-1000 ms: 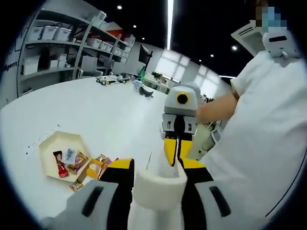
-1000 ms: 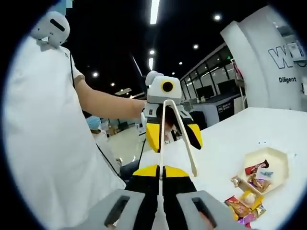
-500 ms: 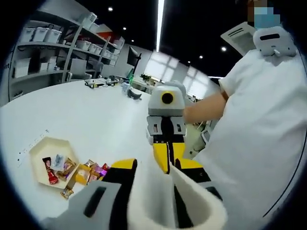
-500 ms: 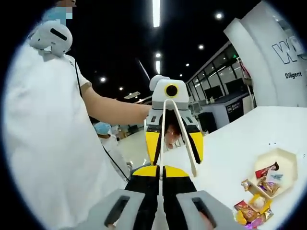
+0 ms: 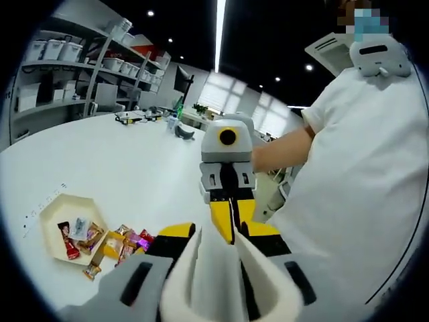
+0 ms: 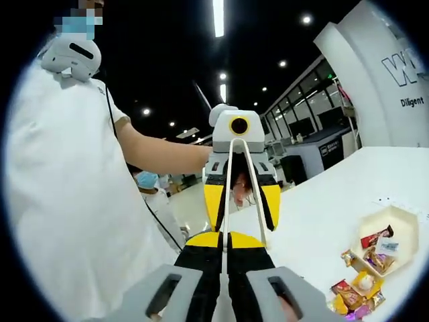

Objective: Place the target food into the container with the food tongs after gripping and lifting it, then release it inside without dropping or visibly crushing the food.

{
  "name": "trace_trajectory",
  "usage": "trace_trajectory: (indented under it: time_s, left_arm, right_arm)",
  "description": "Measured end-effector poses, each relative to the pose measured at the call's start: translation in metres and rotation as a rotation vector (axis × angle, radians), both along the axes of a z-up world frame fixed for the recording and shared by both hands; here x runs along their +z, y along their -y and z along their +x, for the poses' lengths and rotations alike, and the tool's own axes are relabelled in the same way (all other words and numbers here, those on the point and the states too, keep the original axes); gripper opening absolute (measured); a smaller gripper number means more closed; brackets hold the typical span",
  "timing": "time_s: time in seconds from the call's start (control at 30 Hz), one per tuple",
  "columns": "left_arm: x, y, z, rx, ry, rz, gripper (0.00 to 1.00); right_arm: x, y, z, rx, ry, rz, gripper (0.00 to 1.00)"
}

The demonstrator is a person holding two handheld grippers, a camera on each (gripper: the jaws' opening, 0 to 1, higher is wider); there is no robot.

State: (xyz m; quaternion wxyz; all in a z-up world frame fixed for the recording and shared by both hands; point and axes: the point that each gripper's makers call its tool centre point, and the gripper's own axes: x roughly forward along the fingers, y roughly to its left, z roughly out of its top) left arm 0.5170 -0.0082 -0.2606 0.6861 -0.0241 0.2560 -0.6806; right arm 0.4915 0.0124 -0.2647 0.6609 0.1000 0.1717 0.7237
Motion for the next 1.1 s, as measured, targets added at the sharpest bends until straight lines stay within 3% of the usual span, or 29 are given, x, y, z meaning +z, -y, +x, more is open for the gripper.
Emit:
trace_trajectory:
  time_s: [0.27, 0.33, 0.4, 0.47, 0.53, 0.93, 1.1]
  left_arm:
    - [0.002, 0.0, 0.005, 0.029, 0.029, -0.011, 0.21]
    - [0.003, 0.0, 0.005, 0.034, 0.01, -0.018, 0.21]
    - [0.002, -0.001, 0.006, 0.042, 0.01, -0.021, 0.21]
    - [0.004, -0.001, 0.006, 0.043, 0.023, -0.031, 0.22]
    - [0.005, -0.001, 0.005, 0.043, 0.037, -0.038, 0.23]
    - [0.012, -0.001, -0.003, 0.042, 0.009, -0.082, 0.28]
    - [0.015, 0.002, -0.008, 0.035, -0.002, -0.096, 0.3]
  right_arm:
    - [0.001, 0.001, 0.006, -0.04, 0.001, -0.003, 0.0]
    - [0.001, 0.001, 0.007, -0.041, -0.014, -0.001, 0.0]
    - [0.002, 0.0, 0.007, -0.042, 0.029, -0.002, 0.0]
    - [0.002, 0.0, 0.007, -0.043, 0.022, -0.004, 0.0]
    - [0.003, 0.0, 0.005, -0.029, 0.054, -0.009, 0.0]
    - [0.009, -0.002, -0.007, 0.041, 0.078, -0.025, 0.0]
    - [0.01, -0.002, -0.011, 0.071, 0.125, -0.057, 0.0]
